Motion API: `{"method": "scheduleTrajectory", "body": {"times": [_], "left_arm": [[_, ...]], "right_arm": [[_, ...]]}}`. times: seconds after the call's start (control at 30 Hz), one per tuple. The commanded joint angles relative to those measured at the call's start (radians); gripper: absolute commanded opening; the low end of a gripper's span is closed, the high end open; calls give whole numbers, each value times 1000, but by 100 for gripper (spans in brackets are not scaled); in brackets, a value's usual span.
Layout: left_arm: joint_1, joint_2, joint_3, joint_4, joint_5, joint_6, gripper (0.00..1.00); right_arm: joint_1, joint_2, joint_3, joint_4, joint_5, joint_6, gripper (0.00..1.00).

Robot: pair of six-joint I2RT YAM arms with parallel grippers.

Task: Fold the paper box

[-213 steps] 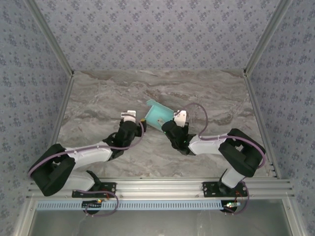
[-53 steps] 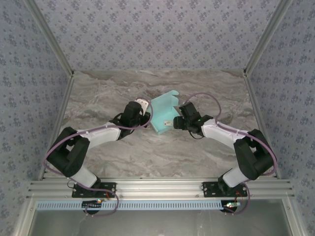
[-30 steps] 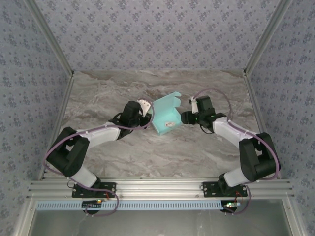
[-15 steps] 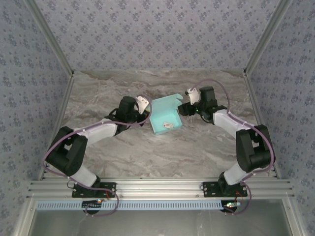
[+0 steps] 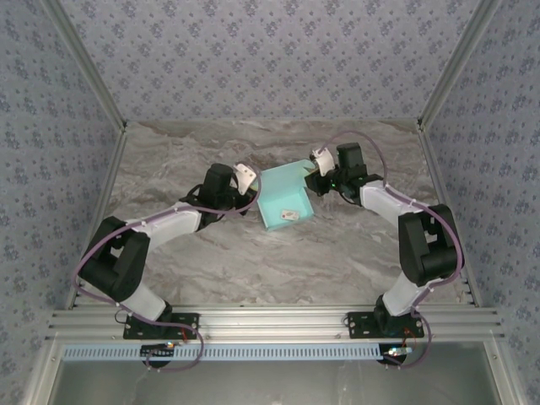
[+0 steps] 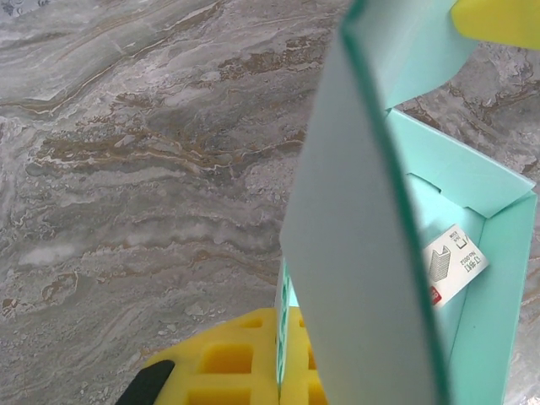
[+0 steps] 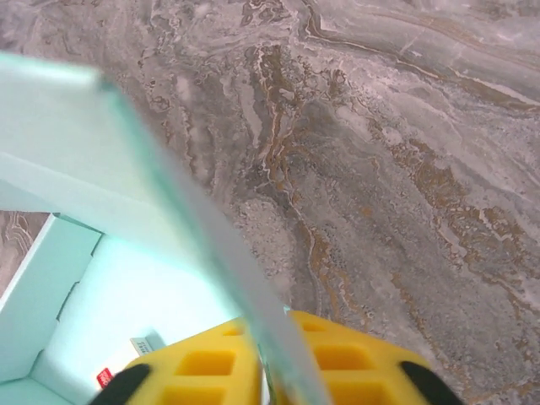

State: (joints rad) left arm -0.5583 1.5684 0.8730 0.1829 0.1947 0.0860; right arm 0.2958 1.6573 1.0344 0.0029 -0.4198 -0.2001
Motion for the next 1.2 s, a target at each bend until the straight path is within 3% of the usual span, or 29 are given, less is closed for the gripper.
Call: {"method": "scheduleTrajectory", "body": {"times": [0.0,0.1,0.33,0.47,0.93,1.17], "left_arm": [[3,9,37,5,-4,-10,0],[0,19,57,-14,-79,-60,0],[-39,69,160,-122,-372,-265,0],[-54,88,188,-157,-449,-373,0],[-55,128,230,-220,-468,-458,0],[-85,140,237,-191,-599,-612,0]], "right_arm": [[26,8,24,-54,90,3,12],[63,-8,25,-71,227,76,9],[222,-10,96,-189,646,417,4],[285,-7,102,-215,781,541,2],[321,32,133,-235,832,598,0],[347,46,123,-176,917,681,0]]}}
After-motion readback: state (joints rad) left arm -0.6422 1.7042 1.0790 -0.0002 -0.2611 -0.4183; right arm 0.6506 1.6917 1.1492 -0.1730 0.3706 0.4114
